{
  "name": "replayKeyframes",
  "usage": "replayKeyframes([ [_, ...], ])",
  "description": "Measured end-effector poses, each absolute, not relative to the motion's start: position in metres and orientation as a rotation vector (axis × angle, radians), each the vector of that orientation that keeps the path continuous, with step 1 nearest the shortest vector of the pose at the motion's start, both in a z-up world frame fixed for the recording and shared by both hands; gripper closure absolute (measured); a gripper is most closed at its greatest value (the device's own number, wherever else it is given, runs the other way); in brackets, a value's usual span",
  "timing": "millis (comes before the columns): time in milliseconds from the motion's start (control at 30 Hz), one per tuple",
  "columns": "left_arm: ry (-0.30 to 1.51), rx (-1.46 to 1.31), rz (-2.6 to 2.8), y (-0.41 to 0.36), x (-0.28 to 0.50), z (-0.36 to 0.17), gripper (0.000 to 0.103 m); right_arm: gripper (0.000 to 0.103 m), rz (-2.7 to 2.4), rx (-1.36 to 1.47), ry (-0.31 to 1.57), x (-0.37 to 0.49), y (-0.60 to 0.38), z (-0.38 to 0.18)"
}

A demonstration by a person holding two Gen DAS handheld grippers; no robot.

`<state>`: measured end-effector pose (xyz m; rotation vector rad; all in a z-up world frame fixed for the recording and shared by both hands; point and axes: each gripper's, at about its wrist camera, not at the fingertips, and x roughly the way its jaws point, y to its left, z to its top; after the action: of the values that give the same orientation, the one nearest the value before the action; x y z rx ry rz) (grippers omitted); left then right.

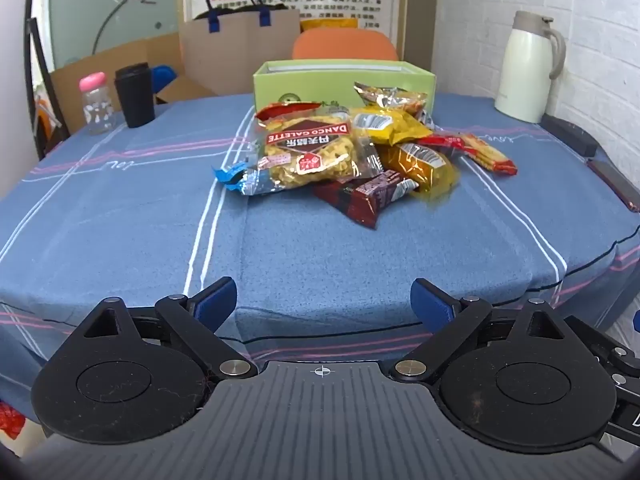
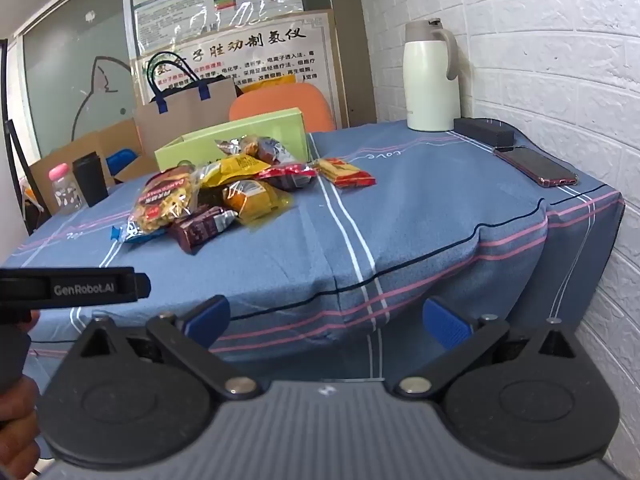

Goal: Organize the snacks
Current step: 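Move the left gripper toward the snack pile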

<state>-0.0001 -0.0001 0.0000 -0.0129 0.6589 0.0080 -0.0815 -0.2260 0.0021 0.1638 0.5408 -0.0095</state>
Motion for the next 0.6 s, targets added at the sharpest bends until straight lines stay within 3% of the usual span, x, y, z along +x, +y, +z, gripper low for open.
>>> replayKeyframes([
  [600,0.646,0.009,-0.010,-0.0055,-0.0012,-0.0033,0.017,0.001,-0.001,0.156,0.566,-0.0798,-0.2254,-0.0017],
])
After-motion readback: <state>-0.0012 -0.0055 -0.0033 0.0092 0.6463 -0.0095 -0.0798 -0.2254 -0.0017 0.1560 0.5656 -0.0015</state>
